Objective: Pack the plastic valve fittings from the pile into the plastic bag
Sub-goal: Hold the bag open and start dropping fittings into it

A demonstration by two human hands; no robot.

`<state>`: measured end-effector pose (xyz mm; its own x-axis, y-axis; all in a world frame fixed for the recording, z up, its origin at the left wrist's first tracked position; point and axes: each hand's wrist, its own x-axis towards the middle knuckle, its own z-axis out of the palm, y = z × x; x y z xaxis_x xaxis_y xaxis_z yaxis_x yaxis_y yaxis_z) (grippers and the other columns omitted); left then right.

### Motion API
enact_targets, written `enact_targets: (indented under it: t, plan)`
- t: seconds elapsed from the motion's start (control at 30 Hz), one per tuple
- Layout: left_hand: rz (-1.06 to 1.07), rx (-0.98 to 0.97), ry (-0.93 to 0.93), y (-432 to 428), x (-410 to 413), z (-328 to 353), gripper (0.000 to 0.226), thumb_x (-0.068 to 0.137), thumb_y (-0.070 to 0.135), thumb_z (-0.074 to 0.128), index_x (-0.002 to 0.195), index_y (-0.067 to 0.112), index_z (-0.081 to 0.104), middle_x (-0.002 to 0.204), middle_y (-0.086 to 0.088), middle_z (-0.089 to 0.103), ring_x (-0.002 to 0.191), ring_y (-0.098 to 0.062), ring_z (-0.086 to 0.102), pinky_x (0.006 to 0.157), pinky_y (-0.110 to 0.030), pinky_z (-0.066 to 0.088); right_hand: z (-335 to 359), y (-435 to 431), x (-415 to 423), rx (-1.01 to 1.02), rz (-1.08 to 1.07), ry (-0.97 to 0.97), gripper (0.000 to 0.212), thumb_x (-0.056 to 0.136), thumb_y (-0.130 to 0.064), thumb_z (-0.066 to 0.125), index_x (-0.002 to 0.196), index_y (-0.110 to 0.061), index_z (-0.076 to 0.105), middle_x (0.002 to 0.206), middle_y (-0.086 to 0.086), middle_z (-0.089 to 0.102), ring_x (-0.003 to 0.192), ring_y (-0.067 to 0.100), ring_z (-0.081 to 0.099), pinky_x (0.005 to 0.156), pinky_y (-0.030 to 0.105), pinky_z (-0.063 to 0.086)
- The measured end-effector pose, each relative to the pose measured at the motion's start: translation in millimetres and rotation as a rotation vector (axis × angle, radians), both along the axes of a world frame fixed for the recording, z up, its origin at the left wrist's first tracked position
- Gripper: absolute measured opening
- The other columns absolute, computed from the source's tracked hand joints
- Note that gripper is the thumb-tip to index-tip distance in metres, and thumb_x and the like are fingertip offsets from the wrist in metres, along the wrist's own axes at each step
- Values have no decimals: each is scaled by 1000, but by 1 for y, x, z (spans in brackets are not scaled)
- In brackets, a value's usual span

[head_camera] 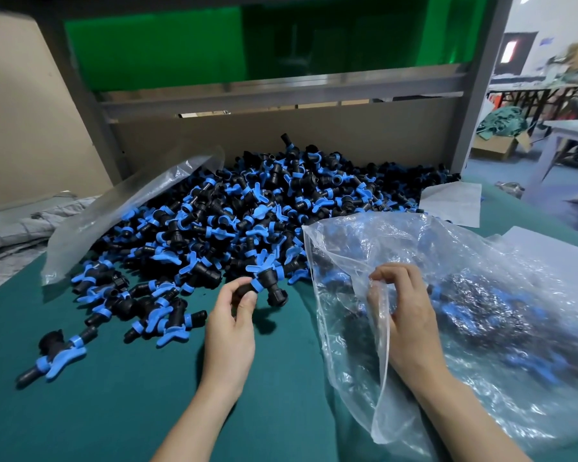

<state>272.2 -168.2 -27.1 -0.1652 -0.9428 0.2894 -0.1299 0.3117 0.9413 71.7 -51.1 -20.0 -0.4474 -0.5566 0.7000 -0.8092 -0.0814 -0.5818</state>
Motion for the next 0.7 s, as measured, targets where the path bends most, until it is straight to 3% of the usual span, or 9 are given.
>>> enact_targets:
  t: [0.1,0.2,0.27,0.37,0.57,0.7]
  plan:
    - [9,-23,-61,0,0,-3,18,101,30,52,103,48,57,89,14,65,68,4,54,58,-10,39,0,1,1,2,2,-3,16,93,-11,63,106,-16,56,107,-6,51,95,15,54,82,40,50]
    - [7,-26,-95,1,0,-4,11,99,43,48,105,48,56,91,19,68,79,5,60,65,-14,42,1,1,1,7,1,-7,16,92,-11,64,106,-16,57,107,-5,51,95,17,54,81,41,50]
    - [4,-34,-87,1,0,-5,20,98,48,43,108,39,58,91,19,68,87,5,61,71,-16,44,1,1,1,4,1,-3,17,92,-10,65,106,-15,57,106,-6,51,94,17,54,80,41,50]
    - [3,-43,-84,1,0,-6,30,98,49,41,105,27,60,88,15,67,85,4,60,71,-20,43,2,1,1,0,5,-5,17,92,-11,64,107,-15,57,107,-5,51,93,18,54,77,43,50]
    - [3,-47,-96,1,-1,-5,23,101,43,41,94,30,59,84,10,66,79,-4,58,74,-31,48,1,1,2,-1,-1,-5,19,91,-10,65,106,-18,56,106,-7,50,93,18,54,80,40,48]
    - [9,-55,-120,1,0,-6,22,101,44,41,93,32,58,85,16,64,79,-9,57,73,-34,49,1,1,1,-9,4,0,19,91,-10,65,106,-19,56,105,-8,50,93,17,54,80,39,48]
